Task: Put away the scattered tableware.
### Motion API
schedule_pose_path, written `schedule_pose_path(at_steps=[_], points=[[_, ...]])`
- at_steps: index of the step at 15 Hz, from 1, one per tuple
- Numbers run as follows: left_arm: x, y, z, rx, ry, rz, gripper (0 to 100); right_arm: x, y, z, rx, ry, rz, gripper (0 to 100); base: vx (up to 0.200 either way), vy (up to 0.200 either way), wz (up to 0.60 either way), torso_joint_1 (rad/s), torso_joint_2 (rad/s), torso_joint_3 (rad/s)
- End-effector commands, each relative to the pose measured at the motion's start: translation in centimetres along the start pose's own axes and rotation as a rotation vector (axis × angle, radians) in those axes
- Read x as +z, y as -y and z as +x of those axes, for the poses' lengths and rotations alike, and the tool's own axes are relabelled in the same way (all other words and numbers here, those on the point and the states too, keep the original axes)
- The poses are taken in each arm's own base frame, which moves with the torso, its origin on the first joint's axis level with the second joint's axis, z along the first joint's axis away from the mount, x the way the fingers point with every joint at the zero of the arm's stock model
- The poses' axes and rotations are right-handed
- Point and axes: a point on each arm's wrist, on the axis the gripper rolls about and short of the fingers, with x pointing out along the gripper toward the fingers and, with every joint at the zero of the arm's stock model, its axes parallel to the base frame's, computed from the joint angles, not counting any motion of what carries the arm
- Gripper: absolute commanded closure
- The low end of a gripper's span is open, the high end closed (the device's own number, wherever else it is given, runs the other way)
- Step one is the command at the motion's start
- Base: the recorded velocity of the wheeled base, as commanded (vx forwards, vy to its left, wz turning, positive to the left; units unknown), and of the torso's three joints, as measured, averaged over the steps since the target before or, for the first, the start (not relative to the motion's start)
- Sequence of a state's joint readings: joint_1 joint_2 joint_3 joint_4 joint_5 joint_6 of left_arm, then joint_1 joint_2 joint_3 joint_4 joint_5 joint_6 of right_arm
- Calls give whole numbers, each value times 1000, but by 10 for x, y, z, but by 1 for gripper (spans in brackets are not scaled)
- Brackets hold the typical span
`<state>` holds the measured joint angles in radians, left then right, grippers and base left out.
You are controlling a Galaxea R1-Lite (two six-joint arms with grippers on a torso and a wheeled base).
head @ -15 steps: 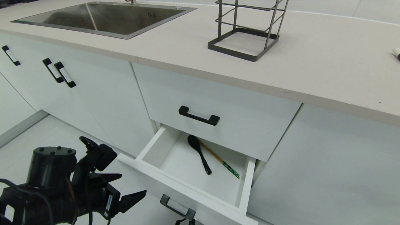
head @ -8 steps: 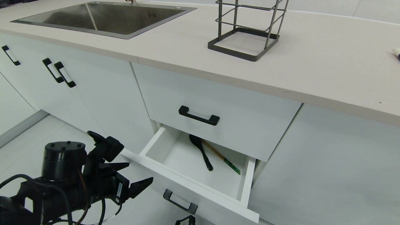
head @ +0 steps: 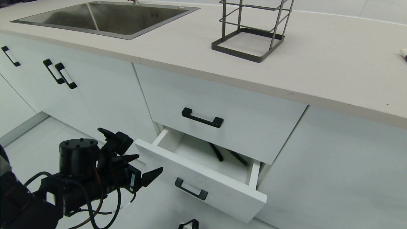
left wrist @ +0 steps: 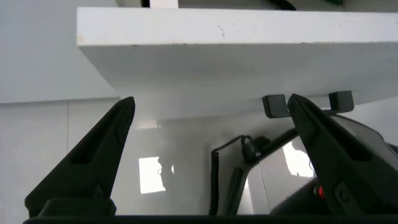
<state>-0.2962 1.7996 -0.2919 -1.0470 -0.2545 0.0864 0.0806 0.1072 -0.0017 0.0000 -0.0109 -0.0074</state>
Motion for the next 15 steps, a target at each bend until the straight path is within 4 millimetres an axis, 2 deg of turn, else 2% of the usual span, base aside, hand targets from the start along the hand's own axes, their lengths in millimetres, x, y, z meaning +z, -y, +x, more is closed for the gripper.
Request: schedule_pose_path(at_steps=[1,15], points=[[3,-2,5,2,8,1,0,0,0,0,1,-2,0,0,0,0,0,0,0,0],[39,-20,52,22,141,25,0,0,0,0,-1,-2,0,0,0,0,0,0,0,0]])
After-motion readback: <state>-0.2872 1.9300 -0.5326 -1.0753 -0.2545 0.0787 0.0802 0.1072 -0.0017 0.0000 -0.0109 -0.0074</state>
